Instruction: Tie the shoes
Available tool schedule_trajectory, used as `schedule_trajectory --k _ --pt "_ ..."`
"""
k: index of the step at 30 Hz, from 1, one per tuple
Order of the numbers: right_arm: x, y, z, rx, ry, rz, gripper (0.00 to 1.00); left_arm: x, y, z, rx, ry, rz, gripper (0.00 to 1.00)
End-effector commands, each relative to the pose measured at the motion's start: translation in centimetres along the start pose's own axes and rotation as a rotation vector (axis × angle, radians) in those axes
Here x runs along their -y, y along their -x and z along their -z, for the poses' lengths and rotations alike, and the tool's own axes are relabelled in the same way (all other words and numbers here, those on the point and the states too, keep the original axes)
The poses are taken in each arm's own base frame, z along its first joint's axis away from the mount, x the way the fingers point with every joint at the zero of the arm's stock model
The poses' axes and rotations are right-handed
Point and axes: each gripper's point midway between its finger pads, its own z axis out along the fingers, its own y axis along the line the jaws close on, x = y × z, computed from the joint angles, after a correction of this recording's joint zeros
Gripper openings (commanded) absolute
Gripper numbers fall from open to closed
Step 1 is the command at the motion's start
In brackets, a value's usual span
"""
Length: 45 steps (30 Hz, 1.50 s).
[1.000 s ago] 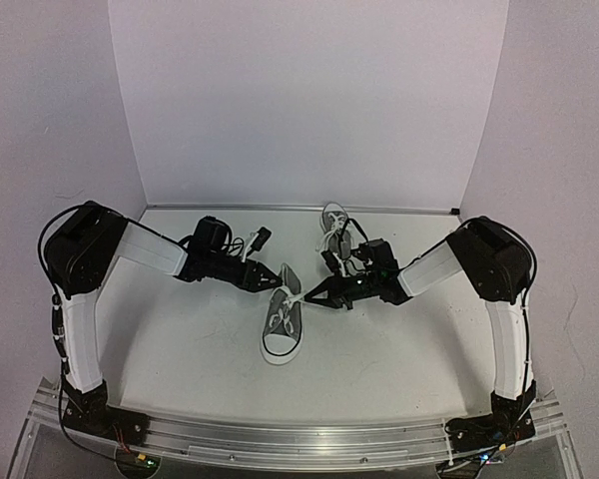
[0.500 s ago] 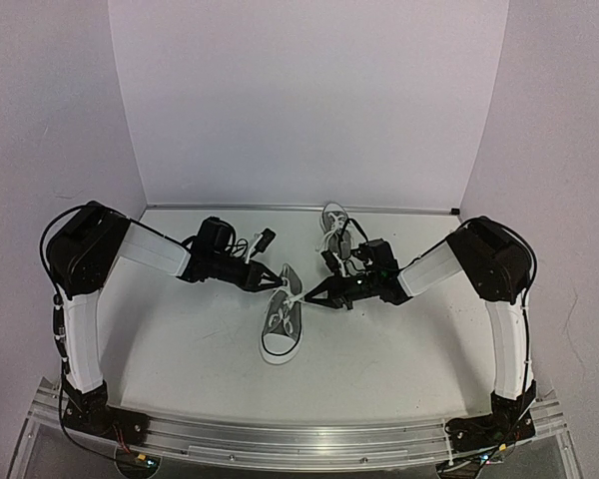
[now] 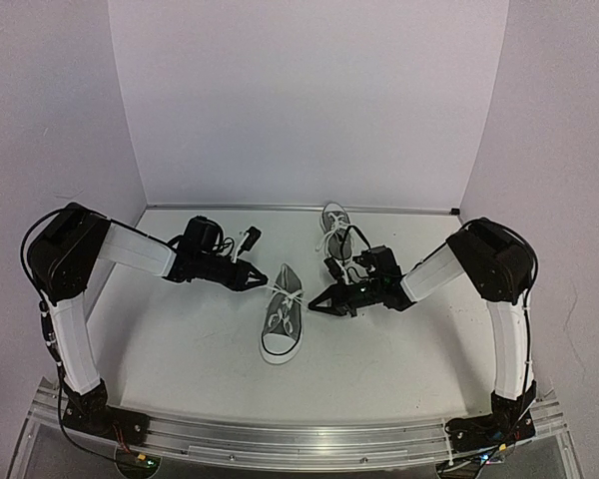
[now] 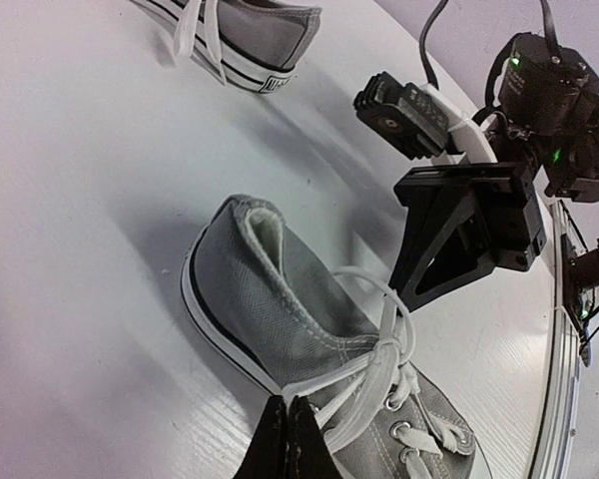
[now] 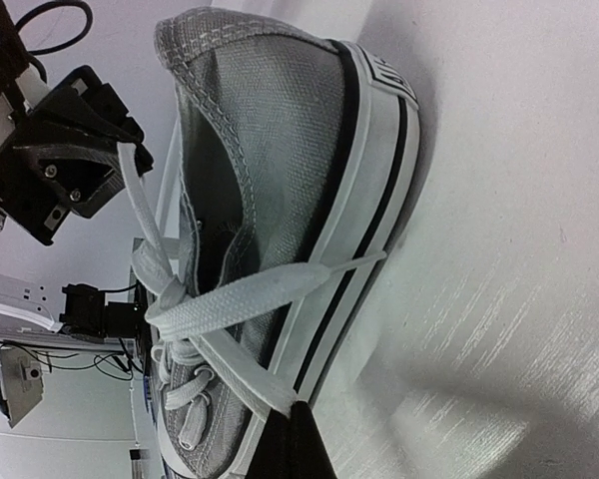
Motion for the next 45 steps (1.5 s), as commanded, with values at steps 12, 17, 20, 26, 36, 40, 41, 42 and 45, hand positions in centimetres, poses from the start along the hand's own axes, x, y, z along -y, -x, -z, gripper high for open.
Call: schedule_trajectory --k 12,17,20,26,36,40,41,42,45 --pt "1.9 -0.4 1.1 0.01 -0.071 -0.021 0.0 -3.9 2.1 2.5 0.065 0.148 -0.029 0.0" --pt "0.7 1.6 0.5 0.022 -0.042 -0.002 0.0 -3.5 1.4 2.0 0.041 0.11 -0.016 0.0" --pt "-0.2 2.0 0.3 0.011 -0.02 0.012 0.04 -2.8 0.8 1.7 0.023 0.092 -0.025 0.0" --pt "-3.6 3.1 1.2 0.037 0.011 0.087 0.54 -1.5 1.7 2.3 0.031 0.077 -0.053 0.34" --pt "-7.5 2.9 3.7 0.02 -0.027 0.187 0.57 -0.2 5.6 5.1 0.103 0.142 -0.085 0.92" --pt "-11.0 -2.5 2.1 -0.152 -0.068 0.323 0.56 -1.2 5.8 6.1 0.126 0.221 -0.049 1.0" --pt "-12.2 -4.4 1.1 -0.207 -0.068 0.354 0.56 -1.5 5.9 6.4 0.135 0.245 -0.036 1.0" --pt "-13.1 -6.5 0.2 -0.264 -0.064 0.378 0.56 -1.8 6.1 6.7 0.143 0.264 -0.022 1.0" --pt "-14.2 -10.0 -1.6 -0.344 -0.079 0.424 0.57 -2.7 6.9 7.7 0.186 0.334 0.015 1.0"
